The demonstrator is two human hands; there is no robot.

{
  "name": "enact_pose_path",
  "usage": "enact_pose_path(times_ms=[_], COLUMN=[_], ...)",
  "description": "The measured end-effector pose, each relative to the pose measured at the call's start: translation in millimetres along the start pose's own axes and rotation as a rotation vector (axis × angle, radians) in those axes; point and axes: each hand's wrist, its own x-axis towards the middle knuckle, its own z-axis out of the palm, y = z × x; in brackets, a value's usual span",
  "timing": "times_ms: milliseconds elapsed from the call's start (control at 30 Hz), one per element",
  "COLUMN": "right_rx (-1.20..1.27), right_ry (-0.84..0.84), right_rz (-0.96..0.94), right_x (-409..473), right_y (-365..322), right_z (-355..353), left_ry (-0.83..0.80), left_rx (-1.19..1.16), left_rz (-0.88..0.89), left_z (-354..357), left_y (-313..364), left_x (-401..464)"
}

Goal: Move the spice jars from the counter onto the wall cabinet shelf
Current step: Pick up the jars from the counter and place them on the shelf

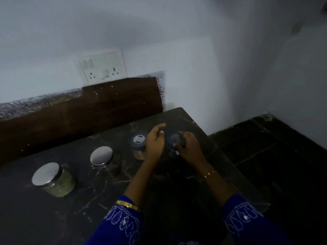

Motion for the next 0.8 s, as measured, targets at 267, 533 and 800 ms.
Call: enact_pose_path(times_ms=[267,533,800], right_rx=[-0.133,0.084,0.59], right_ry=[-0.06,-0.003,-0.197], right_rz=[-0.031,-0.009,0.053], right_x=[-2,16,18], right_y=[35,33,0], right_z=[22,9,-49], left_ry=[-0.034,-0.024,0.013], left_rx=[0.057,0.011,-0.229], left_rz=[-0.208,-0.3,-0.393], left_z=[12,10,-37], left_y=[-36,-39,-19], left_x=[-19,-26,-4])
